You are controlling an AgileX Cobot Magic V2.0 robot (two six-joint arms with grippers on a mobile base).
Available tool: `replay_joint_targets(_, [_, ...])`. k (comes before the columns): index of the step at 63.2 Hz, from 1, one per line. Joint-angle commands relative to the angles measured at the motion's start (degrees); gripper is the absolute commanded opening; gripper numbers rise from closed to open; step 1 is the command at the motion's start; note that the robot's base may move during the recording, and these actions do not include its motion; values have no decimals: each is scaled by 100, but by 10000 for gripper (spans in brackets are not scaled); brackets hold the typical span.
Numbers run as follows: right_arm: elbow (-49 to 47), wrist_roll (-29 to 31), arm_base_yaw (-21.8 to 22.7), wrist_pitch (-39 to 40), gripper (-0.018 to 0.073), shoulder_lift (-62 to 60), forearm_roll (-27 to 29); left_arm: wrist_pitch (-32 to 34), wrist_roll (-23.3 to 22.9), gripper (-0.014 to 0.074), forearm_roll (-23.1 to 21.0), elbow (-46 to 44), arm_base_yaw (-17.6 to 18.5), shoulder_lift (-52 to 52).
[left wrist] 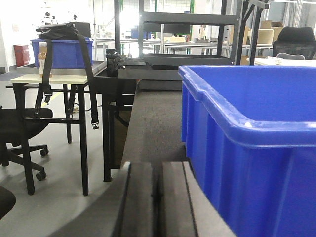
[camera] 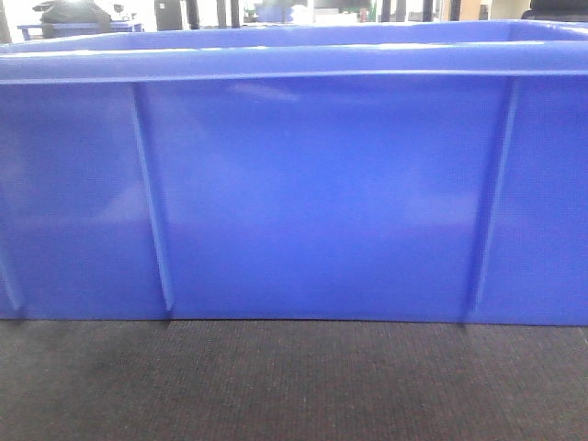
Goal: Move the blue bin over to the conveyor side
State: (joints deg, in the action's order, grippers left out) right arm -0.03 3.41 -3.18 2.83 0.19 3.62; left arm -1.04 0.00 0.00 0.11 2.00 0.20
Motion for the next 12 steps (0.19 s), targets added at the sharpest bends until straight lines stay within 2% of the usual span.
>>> replay_joint_targets(1, [3,11,21,186,-78,-19,4,104,0,-6,47,-11,33,-20])
replay_joint_targets(12, [3,11,21,186,-78,-19,4,104,0,-6,47,-11,33,-20])
